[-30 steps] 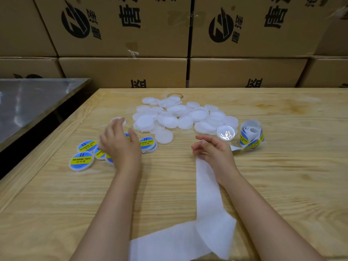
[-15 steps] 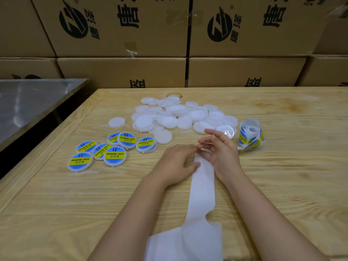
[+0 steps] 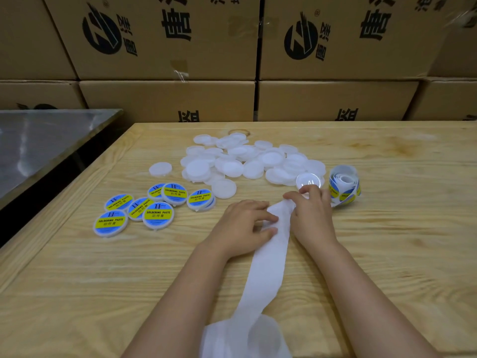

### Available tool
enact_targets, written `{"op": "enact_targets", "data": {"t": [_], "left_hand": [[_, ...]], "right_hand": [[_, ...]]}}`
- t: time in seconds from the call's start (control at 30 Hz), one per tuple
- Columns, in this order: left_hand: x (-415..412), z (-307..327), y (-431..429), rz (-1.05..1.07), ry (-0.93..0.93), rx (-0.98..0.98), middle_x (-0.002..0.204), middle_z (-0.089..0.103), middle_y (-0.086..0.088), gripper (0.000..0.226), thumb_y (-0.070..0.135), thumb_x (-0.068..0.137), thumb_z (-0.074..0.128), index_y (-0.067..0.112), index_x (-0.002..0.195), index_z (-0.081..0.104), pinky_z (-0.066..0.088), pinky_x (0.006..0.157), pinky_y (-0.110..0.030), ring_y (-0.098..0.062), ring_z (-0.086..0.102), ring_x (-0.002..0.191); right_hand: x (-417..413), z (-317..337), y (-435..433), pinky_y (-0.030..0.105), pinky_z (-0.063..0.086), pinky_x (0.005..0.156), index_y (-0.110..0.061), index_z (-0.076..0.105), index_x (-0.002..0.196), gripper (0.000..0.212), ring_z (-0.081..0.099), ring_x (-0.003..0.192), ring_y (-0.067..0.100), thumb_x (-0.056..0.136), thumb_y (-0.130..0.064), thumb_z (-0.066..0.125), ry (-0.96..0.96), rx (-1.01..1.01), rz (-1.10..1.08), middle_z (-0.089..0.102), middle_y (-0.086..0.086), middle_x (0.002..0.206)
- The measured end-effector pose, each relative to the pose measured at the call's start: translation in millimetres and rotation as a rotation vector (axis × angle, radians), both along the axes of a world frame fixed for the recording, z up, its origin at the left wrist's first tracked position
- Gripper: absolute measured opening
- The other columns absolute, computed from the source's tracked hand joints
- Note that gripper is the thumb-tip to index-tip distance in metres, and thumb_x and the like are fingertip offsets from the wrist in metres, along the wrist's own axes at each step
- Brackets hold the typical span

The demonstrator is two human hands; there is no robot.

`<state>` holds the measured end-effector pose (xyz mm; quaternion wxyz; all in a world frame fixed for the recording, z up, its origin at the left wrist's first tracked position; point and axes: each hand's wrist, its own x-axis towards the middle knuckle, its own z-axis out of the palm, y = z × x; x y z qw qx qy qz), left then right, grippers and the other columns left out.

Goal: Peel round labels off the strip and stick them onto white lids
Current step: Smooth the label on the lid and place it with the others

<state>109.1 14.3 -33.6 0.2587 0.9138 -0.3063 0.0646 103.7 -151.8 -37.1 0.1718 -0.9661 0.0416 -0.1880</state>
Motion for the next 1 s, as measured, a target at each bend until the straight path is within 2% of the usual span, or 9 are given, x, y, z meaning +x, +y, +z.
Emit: {"op": "enact_targets", "data": {"t": [0.27,0.4,0.5,0.6,0.83,1.0], "left_hand": [[-1.0,-2.2,-2.4,-0.025,-0.019,-0.013,0.139,0.049,0.009,0.028,0.03,0.081,0.067,0.024,0.108,0.069,0.024,0.109,-0.031,-0.011,0.034,0.133],[-8.7,2.4,-11.2,-0.092,-0.046,-0.041,0.113,0.067,0.009,0.024,0.03,0.074,0.067,0.019,0.095,0.072,0.034,0.097,-0.031,-0.012,0.054,0.112],[-14.7,6.0,-18.6,-0.121,-0.083,-0.005,0.096,0.069,0.008,0.022,0.032,0.073,0.061,0.019,0.088,0.072,0.035,0.091,-0.032,-0.012,0.056,0.101],[-16.0,8.4,-20.5,-0.114,-0.106,0.001,0.087,0.068,0.008,0.012,0.027,0.076,0.065,0.02,0.084,0.071,0.033,0.091,-0.032,-0.011,0.055,0.097],[-18.5,10.3,-21.0,-0.114,-0.102,-0.02,0.084,0.068,0.009,0.009,0.025,0.079,0.063,0.018,0.082,0.069,0.03,0.09,-0.029,-0.012,0.055,0.09],[-17.0,9.2,-21.5,-0.113,-0.099,-0.026,0.079,0.067,0.007,0.009,0.024,0.077,0.062,0.019,0.079,0.069,0.032,0.089,-0.03,-0.013,0.055,0.087]], "right_hand": [[0.7,0.5,4.0,0.032,0.017,0.104,-0.028,0.055,0.124,0.045,0.021,0.127,0.029,0.085,-0.008,0.047,0.067,-0.161,-0.018,0.033,0.007,0.135],[1.7,-0.5,2.7,0.03,0.013,0.104,-0.032,0.056,0.122,0.038,0.02,0.127,0.027,0.087,-0.017,0.051,0.07,-0.139,-0.012,0.033,0.005,0.134],[2.2,-2.2,1.8,0.028,0.013,0.102,-0.033,0.056,0.124,0.042,0.021,0.126,0.026,0.084,-0.023,0.059,0.076,-0.101,-0.009,0.034,0.005,0.133],[3.8,-4.3,2.6,0.027,0.012,0.101,-0.036,0.049,0.132,0.048,0.021,0.124,0.025,0.085,-0.026,0.057,0.076,-0.09,-0.003,0.033,0.005,0.134],[5.6,-1.9,7.6,0.03,0.015,0.097,-0.033,0.037,0.142,0.068,0.022,0.116,0.026,0.081,-0.004,0.045,-0.019,0.016,0.026,0.033,0.014,0.132],[5.8,-0.1,9.3,0.031,0.017,0.099,-0.033,0.033,0.144,0.074,0.029,0.112,0.032,0.079,0.003,0.042,-0.11,0.043,-0.013,0.034,0.015,0.125]]}}
